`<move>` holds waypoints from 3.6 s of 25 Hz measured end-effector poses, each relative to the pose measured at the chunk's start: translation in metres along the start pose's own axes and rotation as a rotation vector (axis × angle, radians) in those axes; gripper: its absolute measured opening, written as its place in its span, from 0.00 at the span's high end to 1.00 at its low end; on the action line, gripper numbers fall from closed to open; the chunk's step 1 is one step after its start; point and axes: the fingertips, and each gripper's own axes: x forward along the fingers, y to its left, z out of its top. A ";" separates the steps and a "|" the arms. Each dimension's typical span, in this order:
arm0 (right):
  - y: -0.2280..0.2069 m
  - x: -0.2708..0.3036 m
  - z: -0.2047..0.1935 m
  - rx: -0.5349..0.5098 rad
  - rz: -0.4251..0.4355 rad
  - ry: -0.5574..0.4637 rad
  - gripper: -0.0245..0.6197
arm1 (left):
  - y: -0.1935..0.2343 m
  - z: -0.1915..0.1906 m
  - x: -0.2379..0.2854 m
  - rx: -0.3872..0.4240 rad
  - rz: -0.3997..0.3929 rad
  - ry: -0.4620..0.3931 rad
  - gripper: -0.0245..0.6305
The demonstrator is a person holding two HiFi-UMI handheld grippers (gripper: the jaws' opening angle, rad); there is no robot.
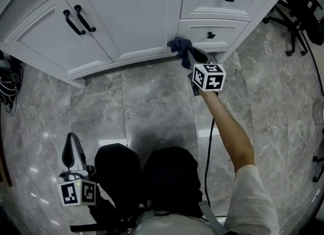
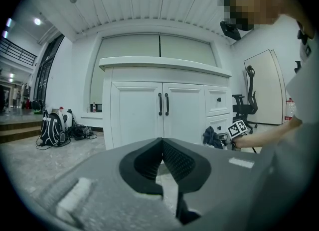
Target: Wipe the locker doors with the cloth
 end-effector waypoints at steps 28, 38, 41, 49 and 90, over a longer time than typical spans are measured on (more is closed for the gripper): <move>-0.214 -0.026 -0.008 -0.068 -0.395 0.123 0.86 | -0.003 -0.013 0.017 -0.016 0.011 0.041 0.96; -0.190 -0.095 0.048 -0.008 -0.388 -0.039 0.86 | 0.022 -0.030 0.033 -0.104 0.008 0.009 0.96; -0.139 -0.120 0.085 -0.006 -0.369 -0.129 0.86 | 0.049 -0.031 0.035 -0.155 -0.004 0.003 0.96; 0.039 -0.178 0.211 -0.035 -0.202 -0.116 0.86 | 0.092 0.098 0.006 -0.267 -0.009 0.035 0.96; 0.335 -0.427 0.752 0.051 -0.012 -0.236 0.87 | 0.005 0.757 -0.073 -0.136 -0.349 -0.221 0.96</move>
